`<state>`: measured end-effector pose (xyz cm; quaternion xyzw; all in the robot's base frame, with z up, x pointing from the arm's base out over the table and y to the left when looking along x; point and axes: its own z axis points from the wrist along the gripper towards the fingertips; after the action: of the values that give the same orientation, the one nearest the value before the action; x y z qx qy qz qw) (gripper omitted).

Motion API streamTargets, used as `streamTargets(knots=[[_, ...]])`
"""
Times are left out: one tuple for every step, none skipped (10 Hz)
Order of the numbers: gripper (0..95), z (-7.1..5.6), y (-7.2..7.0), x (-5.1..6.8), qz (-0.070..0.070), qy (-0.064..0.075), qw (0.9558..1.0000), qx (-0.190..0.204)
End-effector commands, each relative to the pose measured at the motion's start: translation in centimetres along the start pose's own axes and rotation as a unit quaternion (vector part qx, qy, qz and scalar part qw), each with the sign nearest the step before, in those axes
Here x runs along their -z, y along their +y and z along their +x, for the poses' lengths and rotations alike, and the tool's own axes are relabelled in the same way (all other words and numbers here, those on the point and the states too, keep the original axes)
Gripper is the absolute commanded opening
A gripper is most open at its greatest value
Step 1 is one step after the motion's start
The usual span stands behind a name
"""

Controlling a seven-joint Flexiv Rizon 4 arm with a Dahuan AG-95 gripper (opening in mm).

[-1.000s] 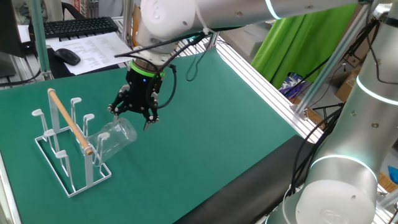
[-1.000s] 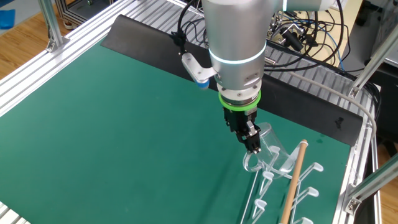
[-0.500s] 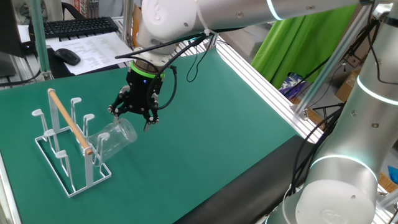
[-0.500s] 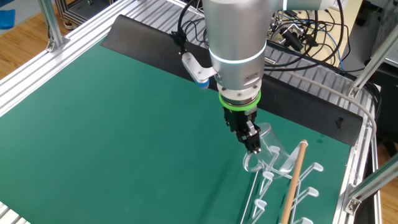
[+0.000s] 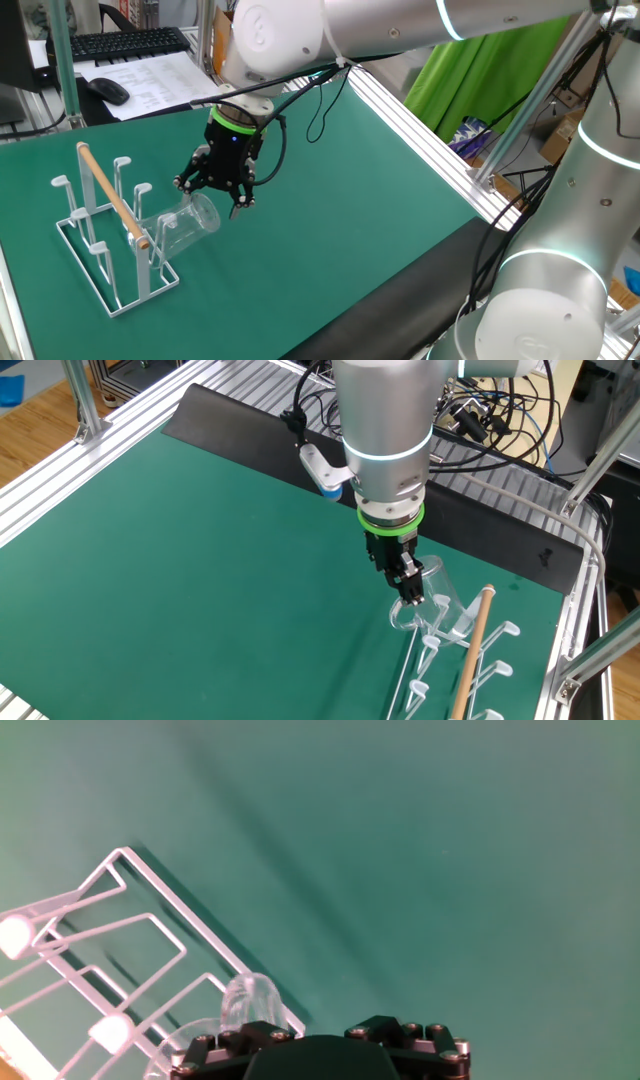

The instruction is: Put the cup on the cup rack

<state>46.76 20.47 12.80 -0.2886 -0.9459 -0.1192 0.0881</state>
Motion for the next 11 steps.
streamTargets(knots=[[57.0,0.1,0.2,-0.1,-0.007,0.003,1.0,-0.005],[38.0,0.1,0.3,-0.2,-0.009,0.002,0.9999,-0.007],[38.0,0.2,0.3,-0.2,-0.011,0.003,0.9999,-0.008],[38.0,0.3,0.4,-0.2,-0.013,0.003,0.9999,-0.01],[38.0,0.4,0.5,-0.2,-0.015,0.002,0.9998,-0.011],[38.0,0.5,0.5,-0.2,-0.015,0.002,0.9998,-0.01],[19.0,0.6,0.6,-0.2,-0.015,0.002,0.9998,-0.011],[19.0,0.7,0.6,-0.3,-0.015,0.002,0.9998,-0.011],[19.0,0.8,0.7,-0.3,-0.017,0.003,0.9998,-0.013],[19.0,0.9,0.7,-0.5,-0.02,0.005,0.9997,-0.016],[19.0,1.1,0.7,-0.6,-0.018,0.003,0.9997,-0.017]])
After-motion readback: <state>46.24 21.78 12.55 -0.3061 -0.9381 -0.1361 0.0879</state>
